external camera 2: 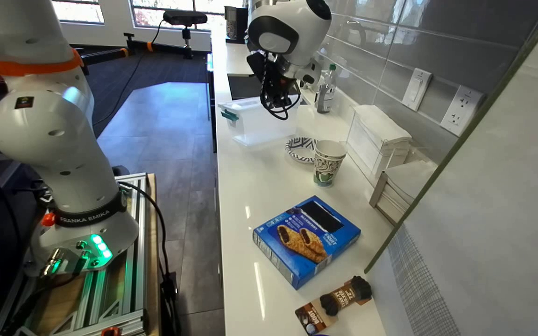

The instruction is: Move the storage bin lid to the counter

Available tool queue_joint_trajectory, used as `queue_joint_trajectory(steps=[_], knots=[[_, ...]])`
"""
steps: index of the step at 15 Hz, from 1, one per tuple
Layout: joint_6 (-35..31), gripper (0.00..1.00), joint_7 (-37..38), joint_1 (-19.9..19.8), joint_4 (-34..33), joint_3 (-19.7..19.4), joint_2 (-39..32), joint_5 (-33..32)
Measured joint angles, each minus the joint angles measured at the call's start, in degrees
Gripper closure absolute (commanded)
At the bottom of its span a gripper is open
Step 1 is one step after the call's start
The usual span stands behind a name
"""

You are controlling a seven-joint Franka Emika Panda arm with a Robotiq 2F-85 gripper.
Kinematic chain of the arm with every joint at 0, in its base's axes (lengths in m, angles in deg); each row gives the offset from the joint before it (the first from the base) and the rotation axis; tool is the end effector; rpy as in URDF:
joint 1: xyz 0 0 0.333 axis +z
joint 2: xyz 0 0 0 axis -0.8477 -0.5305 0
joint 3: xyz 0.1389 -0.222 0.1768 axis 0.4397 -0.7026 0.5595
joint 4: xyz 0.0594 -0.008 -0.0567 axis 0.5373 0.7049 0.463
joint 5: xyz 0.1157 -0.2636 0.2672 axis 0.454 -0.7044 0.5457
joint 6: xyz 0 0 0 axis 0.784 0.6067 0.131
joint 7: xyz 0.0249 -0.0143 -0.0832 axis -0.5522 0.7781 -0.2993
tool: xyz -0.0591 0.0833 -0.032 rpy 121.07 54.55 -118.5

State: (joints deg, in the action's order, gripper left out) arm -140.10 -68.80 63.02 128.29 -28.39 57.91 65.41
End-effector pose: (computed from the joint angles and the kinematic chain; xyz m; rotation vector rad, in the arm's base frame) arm 0.5007 0.1200 0.3787 -2.5462 -0.3468 -0.0546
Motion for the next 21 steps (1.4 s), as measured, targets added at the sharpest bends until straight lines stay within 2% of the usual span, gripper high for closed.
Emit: queue_joint_trajectory(steps=[4,9,11,12,13,16,17,18,20,21], knots=[[0.0,0.88,0.0,0.0,0.0,0.0,0.0,-0.5],[0.0,0.81,0.0,0.0,0.0,0.0,0.1,-1.4],[0.0,0.74,0.1,0.0,0.0,0.0,0.1,-1.9],[0.0,0.67,0.1,0.0,0.0,0.0,0.1,-2.1],[0.0,0.66,0.1,0.0,0.0,0.0,0.1,-2.3],[0.0,0.73,0.1,0.0,0.5,0.0,0.1,-3.6],[0.0,0.88,0.1,0.0,0.7,0.0,0.1,-4.0],[0.0,0.86,0.1,0.0,1.0,-0.1,0.1,-4.4],[0.0,0.92,0.1,0.0,1.3,-0.1,0.1,-4.8],[0.0,0.88,0.1,0.0,1.4,-0.1,0.1,-4.8]])
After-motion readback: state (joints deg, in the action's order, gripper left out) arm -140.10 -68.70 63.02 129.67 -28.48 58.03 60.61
